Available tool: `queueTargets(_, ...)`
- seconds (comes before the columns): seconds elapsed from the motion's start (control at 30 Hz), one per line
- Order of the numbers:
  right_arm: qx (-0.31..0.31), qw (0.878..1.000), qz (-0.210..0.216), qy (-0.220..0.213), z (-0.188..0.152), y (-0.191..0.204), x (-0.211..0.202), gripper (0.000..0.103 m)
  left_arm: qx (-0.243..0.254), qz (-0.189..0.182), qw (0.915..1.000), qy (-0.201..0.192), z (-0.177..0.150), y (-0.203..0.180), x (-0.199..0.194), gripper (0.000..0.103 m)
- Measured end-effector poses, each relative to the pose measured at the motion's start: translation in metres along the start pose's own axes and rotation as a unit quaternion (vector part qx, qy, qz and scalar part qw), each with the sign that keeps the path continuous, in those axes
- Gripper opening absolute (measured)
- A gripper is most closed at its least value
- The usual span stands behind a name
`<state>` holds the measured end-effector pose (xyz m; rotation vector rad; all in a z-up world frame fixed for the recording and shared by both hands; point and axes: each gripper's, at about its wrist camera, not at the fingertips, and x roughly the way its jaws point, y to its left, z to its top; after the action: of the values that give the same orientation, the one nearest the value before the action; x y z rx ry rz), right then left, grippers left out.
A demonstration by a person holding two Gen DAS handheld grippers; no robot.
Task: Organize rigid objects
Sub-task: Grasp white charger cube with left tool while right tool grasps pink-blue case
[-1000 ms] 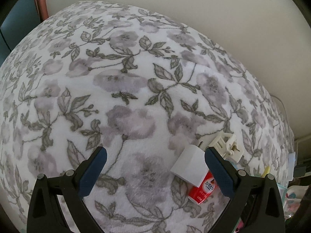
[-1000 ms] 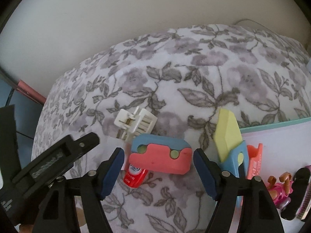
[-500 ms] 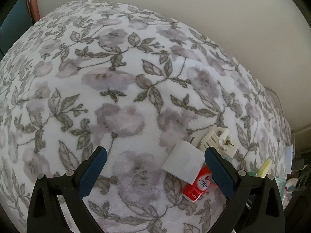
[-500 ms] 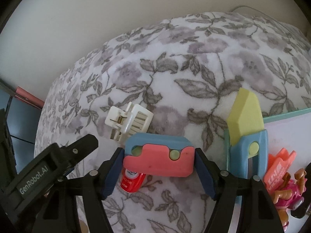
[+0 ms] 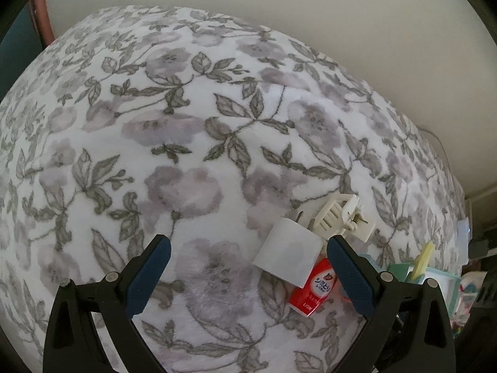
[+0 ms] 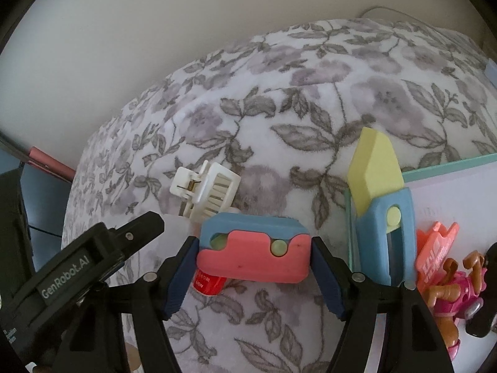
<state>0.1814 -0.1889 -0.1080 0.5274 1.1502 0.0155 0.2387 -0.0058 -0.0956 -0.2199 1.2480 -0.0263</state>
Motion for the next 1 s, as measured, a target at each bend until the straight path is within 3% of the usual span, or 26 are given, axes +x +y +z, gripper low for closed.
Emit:
queueTargets(0.53, -0.002, 1.000, -0.015, -0.022, 0.003, -0.005, -0.026, 0.074, 0.018, 0.010, 0.9998, -0.003, 0.000, 0.001, -0.011, 0.100)
queueTargets(1.0, 0.018, 0.999, -0.012, -0.033, 0.009, -0.014, -0.044, 0.074, 0.052, 0.025, 0.9982, 0.014, -0.007, -0.018, 0.010, 0.098)
